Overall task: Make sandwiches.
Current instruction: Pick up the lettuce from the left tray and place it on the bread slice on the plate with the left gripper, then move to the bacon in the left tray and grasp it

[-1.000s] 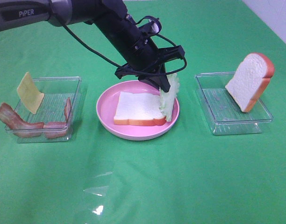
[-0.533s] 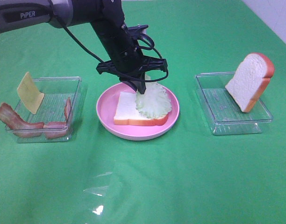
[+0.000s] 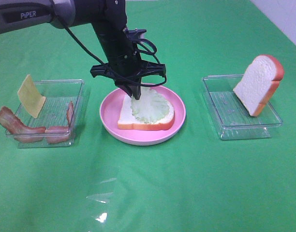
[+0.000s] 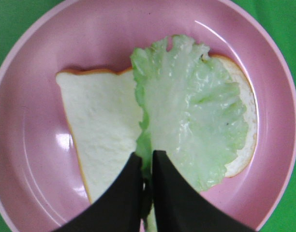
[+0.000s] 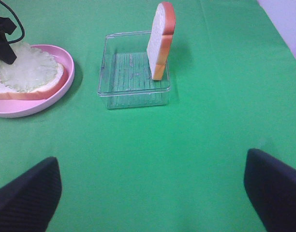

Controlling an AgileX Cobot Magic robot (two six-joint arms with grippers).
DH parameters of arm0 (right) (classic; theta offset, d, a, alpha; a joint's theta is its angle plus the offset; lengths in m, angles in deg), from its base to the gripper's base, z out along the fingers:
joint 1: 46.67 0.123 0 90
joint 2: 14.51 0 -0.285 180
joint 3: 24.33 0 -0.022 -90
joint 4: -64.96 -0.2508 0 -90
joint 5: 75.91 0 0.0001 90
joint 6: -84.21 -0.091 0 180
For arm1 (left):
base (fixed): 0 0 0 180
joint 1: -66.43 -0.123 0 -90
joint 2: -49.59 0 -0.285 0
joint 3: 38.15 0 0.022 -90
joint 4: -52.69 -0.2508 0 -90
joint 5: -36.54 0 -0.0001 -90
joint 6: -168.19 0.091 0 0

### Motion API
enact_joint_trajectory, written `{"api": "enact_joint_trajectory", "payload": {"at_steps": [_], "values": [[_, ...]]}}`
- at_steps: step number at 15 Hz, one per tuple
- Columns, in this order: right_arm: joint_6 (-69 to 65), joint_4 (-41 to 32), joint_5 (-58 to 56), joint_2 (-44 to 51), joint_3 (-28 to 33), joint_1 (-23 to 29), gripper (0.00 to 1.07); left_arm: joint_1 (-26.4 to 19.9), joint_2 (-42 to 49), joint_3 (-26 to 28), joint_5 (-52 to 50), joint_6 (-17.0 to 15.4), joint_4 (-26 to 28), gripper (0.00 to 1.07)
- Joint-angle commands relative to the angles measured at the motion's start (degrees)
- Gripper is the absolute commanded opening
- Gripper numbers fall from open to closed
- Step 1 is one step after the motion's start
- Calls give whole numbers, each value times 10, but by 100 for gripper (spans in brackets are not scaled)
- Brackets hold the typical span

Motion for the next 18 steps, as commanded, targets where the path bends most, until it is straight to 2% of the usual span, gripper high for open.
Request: {"api": "enact_joint_trajectory", "payload": {"at_steps": [1,2,3,6,8,9,11,12,13,15,18], "values": [[-3,-1,3,14,2,0,98,1,7,1,11,-6,-12,52],[-3,-1,3,14,2,0,98,1,11,1,33,2,-19,89],[-3,-1,3,14,2,0,98,1,18,1,58,32,-28,101],[-3,-1,3,14,2,0,98,1,55,11,125,32,-80,100],[-3,-1,3,14,2,0,98,1,85,8,125,36,-83,100],[-3,-1,3,14,2,0,98,1,113,-15,125,34,-75,100],[-3,-1,3,14,2,0,98,1,166,-106,125,18,-79,100],[-3,-1,3,14,2,0,98,1,187,-152,125,13,-101,100],[-3,-1,3,14,2,0,98,-4,199,-178,124,-9,-125,100],[-3,-1,3,14,2,0,98,-25,202,-194,124,-45,-132,100],[-3,-1,3,14,2,0,98,-52,194,-194,123,-64,-132,100]]}}
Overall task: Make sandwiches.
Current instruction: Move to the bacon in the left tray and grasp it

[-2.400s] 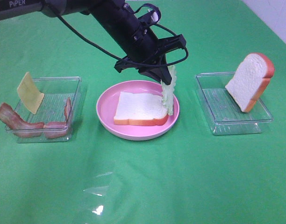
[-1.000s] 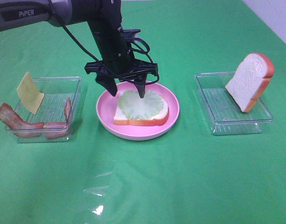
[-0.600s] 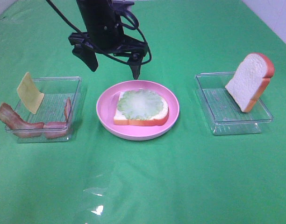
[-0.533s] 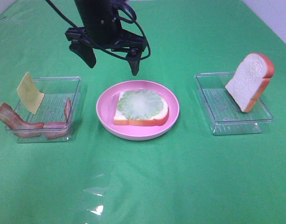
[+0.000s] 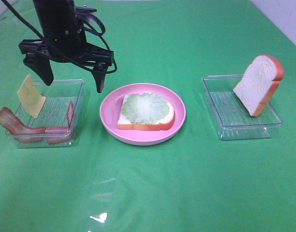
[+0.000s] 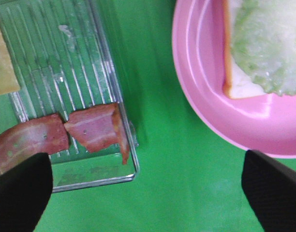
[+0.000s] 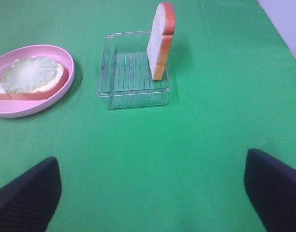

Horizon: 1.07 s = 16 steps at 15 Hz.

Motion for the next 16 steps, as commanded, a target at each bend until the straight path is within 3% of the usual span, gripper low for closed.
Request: {"api": "enact_joint_trajectory", "payload": {"at_steps": [1,8,14,16], "values": [[-3,-1,3,14,2,0,98,-23,-7,-4,38,-14,1,100],[-3,-1,3,14,2,0,98,-39,-85,-4,2,-6,15,96],[-3,-1,3,14,2,0,98,-39,-95,-4,-14,-5,15,64],[-3,-1,3,14,2,0,98,-39,-95,-4,-13,-6,15,63]]}}
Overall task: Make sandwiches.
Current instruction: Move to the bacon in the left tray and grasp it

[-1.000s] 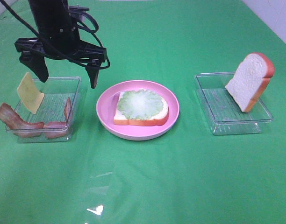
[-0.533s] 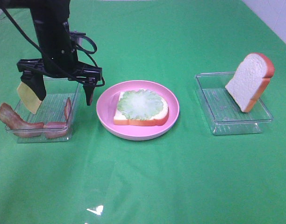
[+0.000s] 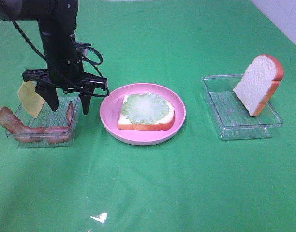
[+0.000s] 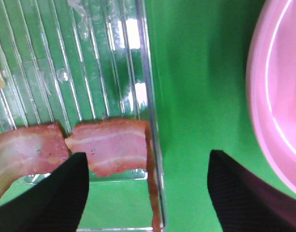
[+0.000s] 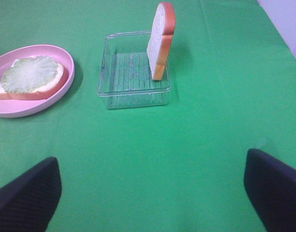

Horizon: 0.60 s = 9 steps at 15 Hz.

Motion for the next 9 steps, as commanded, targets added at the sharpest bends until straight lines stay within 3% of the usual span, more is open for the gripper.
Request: {"api": "enact_joint_trajectory", "payload": {"at_steps": [1,5,7,9], "values": [[-3,-1,3,14,2,0,98,1,-1,-3,3,0,4,63],[-3,-1,3,14,2,0,98,2,-1,-3,18,1,18,63],[-3,-1,3,14,2,0,98,2,-1,-3,18,1,18,57],[-3,-1,3,14,2,0,98,2,-1,-3,25,1,18,44]]}}
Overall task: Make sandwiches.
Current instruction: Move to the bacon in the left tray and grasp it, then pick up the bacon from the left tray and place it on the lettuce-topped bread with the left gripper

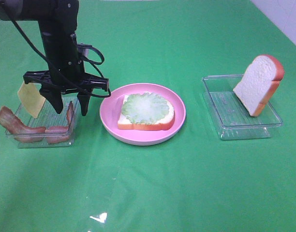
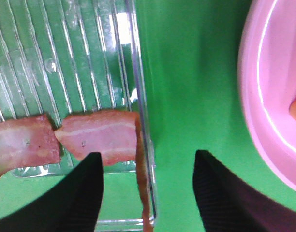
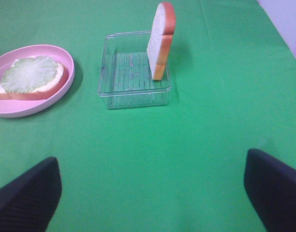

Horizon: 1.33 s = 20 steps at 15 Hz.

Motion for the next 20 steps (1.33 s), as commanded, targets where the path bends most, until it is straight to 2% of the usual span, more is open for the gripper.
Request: {"api": "enact_joint_trajectory", "payload": {"at_steps": [1,2,4,5,7,8,9,11,13,15,16,20], "values": [[-3,-1,3,14,2,0,98,2,-1,-3,19,7,3,38],[-3,-1,3,14,2,0,98,2,-1,-3,18,9,2,28],[-3,-1,3,14,2,0,98,2,-1,-3,18,9,1,3],[-3,-1,3,14,2,0,98,2,-1,-3,18,10,1,0],[-3,-1,3,14,2,0,98,2,1,-3,25,18,5,0],[-3,-1,3,14,2,0,98,5,17,-2,31,41,9,0],[-3,-1,3,14,2,0,98,7,30,-2,32,48,14,0],[-3,-1,3,14,2,0,98,10,68,2,27,52,17,0],[-3,-1,3,14,2,0,98,19,89,30,16,83,32,0],[-3,-1,3,14,2,0,98,40,91,75,-31,108,75,0],[-3,-1,3,14,2,0,98,61,91,94,-109,140,136,0],[-3,-1,3,14,2,0,98,91,82,95,-227,203,222,0]]}}
